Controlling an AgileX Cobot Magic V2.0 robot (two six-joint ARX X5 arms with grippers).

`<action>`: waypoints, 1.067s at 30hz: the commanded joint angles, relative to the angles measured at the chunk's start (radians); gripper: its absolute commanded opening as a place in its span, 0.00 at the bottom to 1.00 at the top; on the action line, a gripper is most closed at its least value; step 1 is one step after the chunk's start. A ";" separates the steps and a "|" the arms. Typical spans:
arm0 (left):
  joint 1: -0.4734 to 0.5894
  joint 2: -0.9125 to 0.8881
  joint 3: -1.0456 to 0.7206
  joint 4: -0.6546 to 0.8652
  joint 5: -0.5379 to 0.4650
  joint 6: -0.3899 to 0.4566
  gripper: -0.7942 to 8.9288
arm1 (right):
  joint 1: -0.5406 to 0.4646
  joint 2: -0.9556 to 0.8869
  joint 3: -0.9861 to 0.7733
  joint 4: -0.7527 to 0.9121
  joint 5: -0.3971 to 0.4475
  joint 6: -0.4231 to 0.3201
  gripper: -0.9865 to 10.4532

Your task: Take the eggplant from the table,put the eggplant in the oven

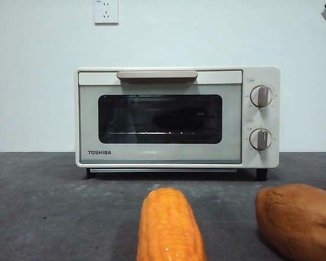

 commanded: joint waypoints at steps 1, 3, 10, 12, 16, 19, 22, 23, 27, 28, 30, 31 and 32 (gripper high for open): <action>0.004 -0.002 -0.039 0.015 0.002 0.012 0.09 | 0.009 -0.002 0.011 0.009 0.003 0.010 0.09; 0.005 -0.004 -0.067 0.026 0.002 0.012 0.09 | 0.007 -0.003 0.011 0.010 0.008 0.010 0.09; 0.006 -0.004 -0.165 0.026 0.002 0.012 0.09 | 0.008 -0.011 0.011 0.011 0.008 0.010 0.09; 0.006 -0.004 -0.195 0.029 0.002 0.012 0.09 | 0.008 -0.011 0.011 0.011 0.008 0.010 0.09; 0.006 -0.003 -0.200 -0.076 0.002 0.012 0.09 | 0.008 -0.011 0.011 0.011 0.008 0.010 0.09; 0.007 -0.002 -0.200 -0.109 0.002 0.012 0.09 | 0.008 -0.011 0.011 0.011 0.008 0.010 0.09; 0.007 -0.002 -0.200 -0.104 0.002 0.012 0.09 | 0.008 -0.011 0.011 0.011 0.008 0.010 0.09; 0.007 -0.002 -0.200 -0.102 0.002 0.012 0.09 | 0.008 -0.011 0.011 0.011 0.008 0.010 0.09; 0.007 -0.002 -0.200 -0.102 0.002 0.012 0.09 | 0.008 -0.011 0.011 0.011 0.008 0.010 0.09; 0.007 -0.002 -0.200 -0.102 0.002 0.012 0.09 | 0.008 -0.011 0.011 0.011 0.008 0.010 0.09; 0.007 -0.002 -0.200 -0.102 0.002 0.012 0.09 | 0.008 -0.011 0.011 0.011 0.008 0.010 0.09; 0.007 -0.002 -0.200 -0.102 0.002 0.012 0.09 | 0.008 -0.011 0.011 0.010 0.010 0.010 0.09; 0.007 -0.002 -0.200 -0.102 0.002 0.012 0.09 | 0.008 -0.011 0.011 0.011 0.017 0.010 0.09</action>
